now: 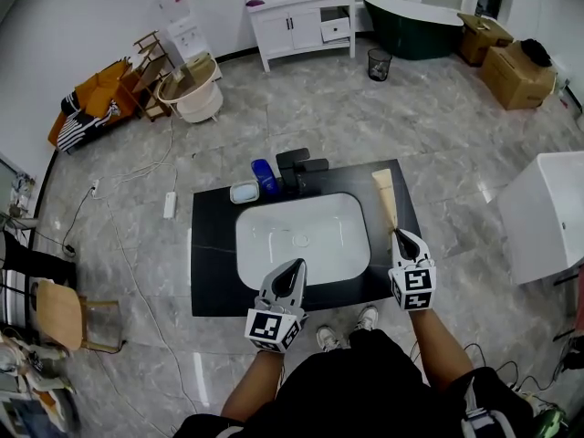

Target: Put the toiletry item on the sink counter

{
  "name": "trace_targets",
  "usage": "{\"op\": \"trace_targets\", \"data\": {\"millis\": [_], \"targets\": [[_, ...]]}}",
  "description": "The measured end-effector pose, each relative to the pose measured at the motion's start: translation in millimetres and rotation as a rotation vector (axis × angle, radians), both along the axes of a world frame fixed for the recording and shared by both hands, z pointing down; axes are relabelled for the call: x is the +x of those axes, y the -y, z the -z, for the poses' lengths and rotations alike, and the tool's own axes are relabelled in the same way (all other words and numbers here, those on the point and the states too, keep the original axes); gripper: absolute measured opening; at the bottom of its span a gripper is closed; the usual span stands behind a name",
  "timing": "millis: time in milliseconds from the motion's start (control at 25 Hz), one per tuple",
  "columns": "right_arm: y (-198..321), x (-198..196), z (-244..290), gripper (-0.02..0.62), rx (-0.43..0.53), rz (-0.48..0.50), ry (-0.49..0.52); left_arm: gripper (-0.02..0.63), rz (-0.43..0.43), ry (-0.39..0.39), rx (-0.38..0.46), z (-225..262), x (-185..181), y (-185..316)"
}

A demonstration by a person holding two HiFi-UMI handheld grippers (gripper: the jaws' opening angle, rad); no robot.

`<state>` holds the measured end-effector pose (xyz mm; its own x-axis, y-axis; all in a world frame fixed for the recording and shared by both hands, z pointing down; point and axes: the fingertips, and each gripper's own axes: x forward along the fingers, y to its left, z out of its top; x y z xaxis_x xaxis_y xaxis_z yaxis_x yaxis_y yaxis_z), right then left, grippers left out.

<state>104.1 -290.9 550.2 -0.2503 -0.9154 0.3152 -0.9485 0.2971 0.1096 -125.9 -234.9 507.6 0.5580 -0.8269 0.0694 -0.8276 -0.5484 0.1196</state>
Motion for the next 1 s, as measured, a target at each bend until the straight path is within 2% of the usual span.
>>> {"op": "trace_targets", "data": {"millis": [480,1000], "targets": [[16,32,-109,0.009,-0.254,-0.067,-0.029,0.009,0.007,0.015,-0.039,-17,5,4],[15,45,-184,0.012,-0.441,-0.087,-0.095,0.009,0.022,0.034,-0.069,-30,4,-4]]}}
